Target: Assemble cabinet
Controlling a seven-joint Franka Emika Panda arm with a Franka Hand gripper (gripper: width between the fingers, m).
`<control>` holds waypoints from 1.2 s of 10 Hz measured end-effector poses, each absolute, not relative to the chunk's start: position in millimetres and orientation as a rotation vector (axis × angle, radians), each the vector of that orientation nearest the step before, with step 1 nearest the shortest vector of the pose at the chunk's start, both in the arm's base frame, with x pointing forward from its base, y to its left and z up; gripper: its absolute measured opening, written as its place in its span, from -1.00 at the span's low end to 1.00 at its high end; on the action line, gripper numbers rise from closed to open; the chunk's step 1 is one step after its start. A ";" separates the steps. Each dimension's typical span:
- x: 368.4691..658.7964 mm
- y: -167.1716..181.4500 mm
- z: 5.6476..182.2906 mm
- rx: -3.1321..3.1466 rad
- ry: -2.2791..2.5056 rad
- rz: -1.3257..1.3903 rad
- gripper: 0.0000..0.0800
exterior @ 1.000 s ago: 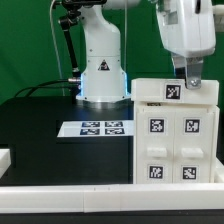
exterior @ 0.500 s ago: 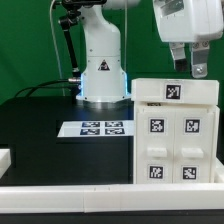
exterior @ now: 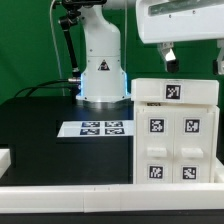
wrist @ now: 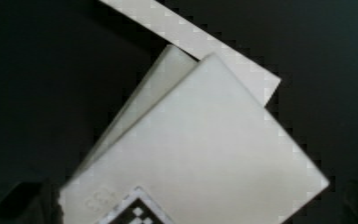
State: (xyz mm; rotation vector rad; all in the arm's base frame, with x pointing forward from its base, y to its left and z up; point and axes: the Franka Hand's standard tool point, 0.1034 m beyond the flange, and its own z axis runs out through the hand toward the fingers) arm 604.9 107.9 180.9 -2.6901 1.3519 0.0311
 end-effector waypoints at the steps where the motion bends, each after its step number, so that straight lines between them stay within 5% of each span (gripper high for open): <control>1: 605.4 108.1 181.6 -2.763 1.190 0.018 0.99; 6: 604.9 107.6 180.9 -2.942 0.650 -0.015 0.99; 12: 604.3 107.2 182.9 -3.021 -0.681 -0.076 0.99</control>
Offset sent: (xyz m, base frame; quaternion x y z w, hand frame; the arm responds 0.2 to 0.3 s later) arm 0.0000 0.0000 0.0000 0.0000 0.0000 -0.1938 0.9810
